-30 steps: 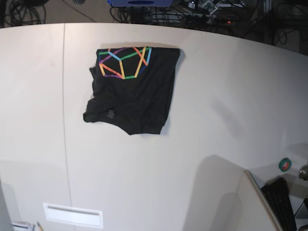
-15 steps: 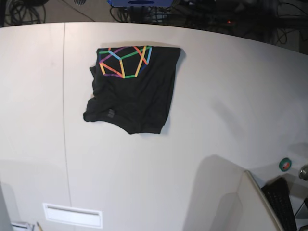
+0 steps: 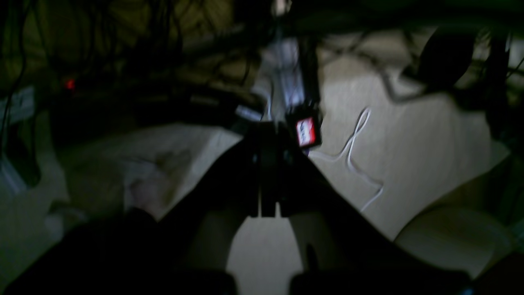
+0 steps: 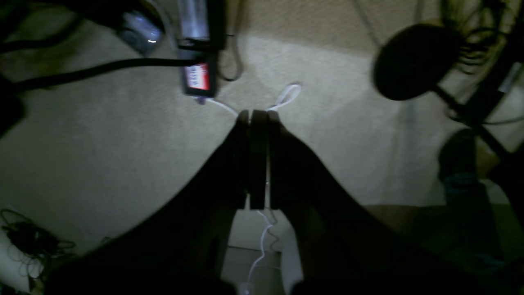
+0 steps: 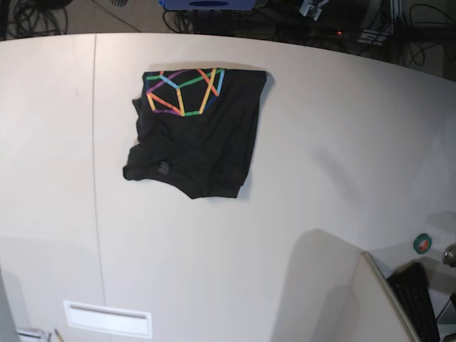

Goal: Layout the t-shirt on the table in an organized manner, then fold the t-shirt properly

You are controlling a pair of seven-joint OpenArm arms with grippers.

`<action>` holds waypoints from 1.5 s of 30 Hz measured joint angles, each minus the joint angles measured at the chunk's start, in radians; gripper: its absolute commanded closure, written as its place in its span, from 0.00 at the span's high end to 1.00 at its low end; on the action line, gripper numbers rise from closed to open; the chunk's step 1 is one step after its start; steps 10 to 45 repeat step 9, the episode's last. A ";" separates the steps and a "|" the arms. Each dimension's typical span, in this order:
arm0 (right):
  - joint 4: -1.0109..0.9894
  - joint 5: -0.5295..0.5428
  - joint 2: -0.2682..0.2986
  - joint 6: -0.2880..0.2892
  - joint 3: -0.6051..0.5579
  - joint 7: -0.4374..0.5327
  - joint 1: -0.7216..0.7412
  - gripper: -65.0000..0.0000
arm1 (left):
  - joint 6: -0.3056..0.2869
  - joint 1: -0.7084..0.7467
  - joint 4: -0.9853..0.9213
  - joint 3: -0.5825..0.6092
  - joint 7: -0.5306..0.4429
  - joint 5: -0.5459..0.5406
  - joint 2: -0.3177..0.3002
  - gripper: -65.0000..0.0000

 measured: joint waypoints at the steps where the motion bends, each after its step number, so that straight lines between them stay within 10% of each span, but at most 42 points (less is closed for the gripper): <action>1: 0.000 0.000 -0.002 0.000 0.000 0.000 0.000 0.00 | 0.000 -0.002 0.000 0.000 -0.002 -0.002 0.010 0.00; 45: 0.049 0.000 -0.007 -0.004 -0.002 -0.003 0.000 0.00 | -0.001 0.000 0.000 0.002 0.002 0.000 0.024 0.00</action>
